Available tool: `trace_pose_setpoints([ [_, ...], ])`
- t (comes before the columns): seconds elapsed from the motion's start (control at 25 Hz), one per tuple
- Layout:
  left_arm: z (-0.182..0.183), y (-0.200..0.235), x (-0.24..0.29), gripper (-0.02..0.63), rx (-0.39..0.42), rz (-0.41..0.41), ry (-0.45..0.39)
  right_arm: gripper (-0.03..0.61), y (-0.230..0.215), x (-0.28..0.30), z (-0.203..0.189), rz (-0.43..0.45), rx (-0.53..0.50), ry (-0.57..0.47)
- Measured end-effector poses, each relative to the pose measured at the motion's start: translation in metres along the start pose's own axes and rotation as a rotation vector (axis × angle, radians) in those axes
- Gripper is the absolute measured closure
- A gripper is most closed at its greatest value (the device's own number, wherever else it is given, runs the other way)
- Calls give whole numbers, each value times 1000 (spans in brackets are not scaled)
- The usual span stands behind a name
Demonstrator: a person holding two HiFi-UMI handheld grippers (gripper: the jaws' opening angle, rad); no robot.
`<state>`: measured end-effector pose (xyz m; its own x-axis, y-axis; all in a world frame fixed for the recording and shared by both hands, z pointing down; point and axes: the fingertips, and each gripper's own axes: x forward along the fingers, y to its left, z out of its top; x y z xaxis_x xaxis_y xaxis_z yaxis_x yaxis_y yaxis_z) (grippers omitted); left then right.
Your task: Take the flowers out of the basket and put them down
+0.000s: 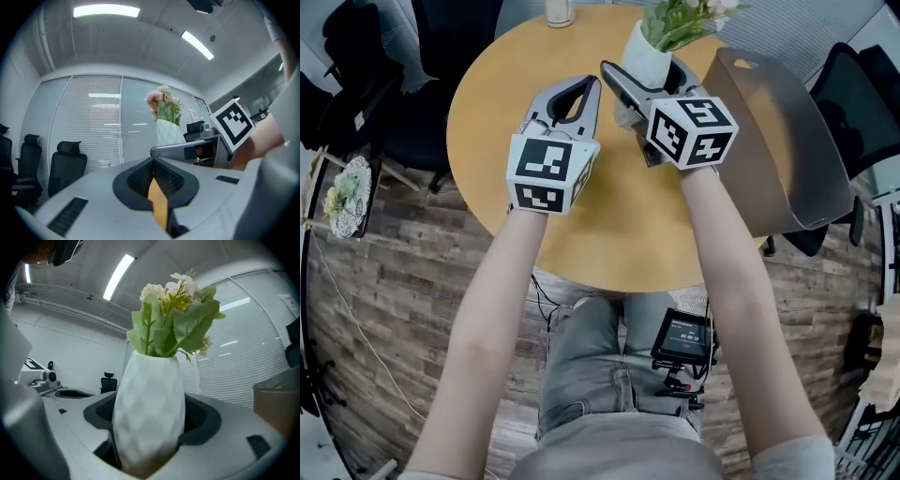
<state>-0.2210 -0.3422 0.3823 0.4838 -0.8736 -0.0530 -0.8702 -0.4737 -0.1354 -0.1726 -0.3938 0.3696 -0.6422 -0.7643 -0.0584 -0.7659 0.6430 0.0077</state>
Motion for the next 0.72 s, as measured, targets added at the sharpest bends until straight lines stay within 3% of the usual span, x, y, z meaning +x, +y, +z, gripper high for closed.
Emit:
trace_pose_setpoints([
  [0.72, -66, 17, 8, 611, 5, 34, 25, 192, -5, 25, -69, 32, 17, -31],
])
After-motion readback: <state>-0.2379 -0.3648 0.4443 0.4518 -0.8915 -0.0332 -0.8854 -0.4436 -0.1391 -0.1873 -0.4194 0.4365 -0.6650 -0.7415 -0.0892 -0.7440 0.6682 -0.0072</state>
